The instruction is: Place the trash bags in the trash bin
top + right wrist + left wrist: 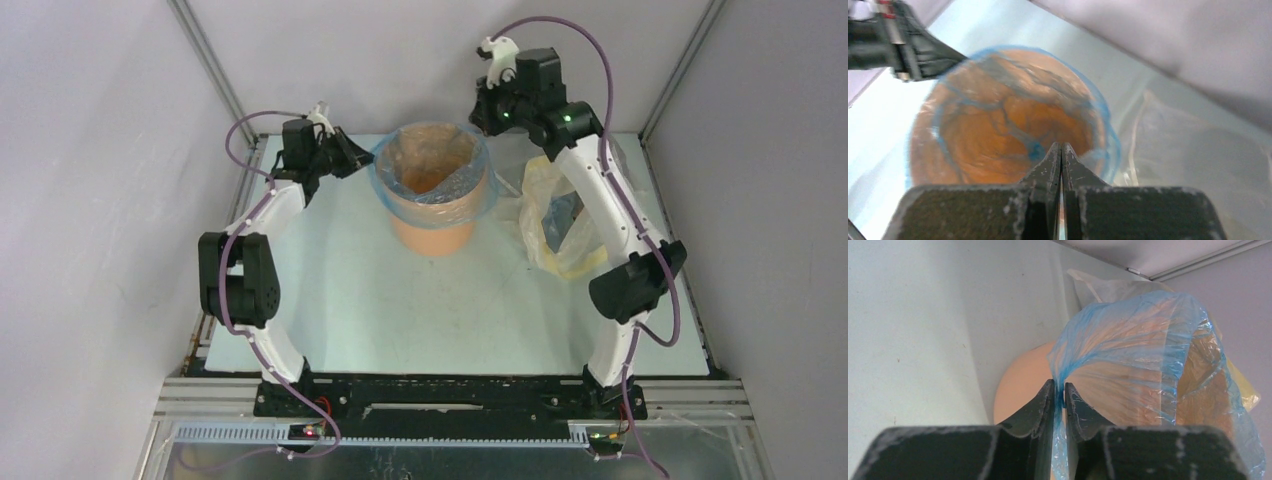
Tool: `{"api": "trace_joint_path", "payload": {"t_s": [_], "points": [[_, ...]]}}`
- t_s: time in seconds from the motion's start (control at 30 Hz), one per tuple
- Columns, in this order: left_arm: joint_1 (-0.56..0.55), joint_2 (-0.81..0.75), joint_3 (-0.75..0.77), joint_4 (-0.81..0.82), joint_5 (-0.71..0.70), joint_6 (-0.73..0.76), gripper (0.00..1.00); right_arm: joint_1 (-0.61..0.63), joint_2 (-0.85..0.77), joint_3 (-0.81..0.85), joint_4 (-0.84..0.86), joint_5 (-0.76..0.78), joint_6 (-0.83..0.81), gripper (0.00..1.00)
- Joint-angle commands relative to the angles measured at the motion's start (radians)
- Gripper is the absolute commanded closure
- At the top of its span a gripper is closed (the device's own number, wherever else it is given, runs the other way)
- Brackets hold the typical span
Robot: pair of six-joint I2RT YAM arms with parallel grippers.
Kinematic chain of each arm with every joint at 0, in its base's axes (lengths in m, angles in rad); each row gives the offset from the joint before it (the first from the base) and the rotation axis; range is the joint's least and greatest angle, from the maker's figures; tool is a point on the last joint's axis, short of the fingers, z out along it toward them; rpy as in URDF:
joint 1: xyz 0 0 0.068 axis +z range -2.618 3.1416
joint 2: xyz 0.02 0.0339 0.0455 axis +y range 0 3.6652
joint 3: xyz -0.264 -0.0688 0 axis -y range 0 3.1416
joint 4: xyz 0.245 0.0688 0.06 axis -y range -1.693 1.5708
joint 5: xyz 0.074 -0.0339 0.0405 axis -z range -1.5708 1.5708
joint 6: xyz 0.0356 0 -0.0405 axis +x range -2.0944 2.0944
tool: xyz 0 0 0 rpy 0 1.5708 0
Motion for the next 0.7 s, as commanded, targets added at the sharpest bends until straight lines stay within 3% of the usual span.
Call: {"api": "trace_joint_path", "payload": {"t_s": [0.0,0.13,0.43,0.67], "points": [[0.003,-0.031,-0.015,0.014,0.028,0.013,0.83,0.076,0.122,0.211,-0.171,-0.055,-0.138,1.0],[0.002,-0.029,-0.018,0.026,0.046,0.008,0.88,0.128,0.243,0.383,-0.285,-0.075,-0.184,1.0],[-0.007,0.076,0.045,0.095,0.139,-0.018,0.89,0.161,0.331,0.384,-0.276,-0.089,-0.201,1.0],[-0.011,0.118,0.041,0.169,0.228,-0.079,0.89,0.207,0.356,0.356,-0.359,-0.031,-0.227,1.0]]}}
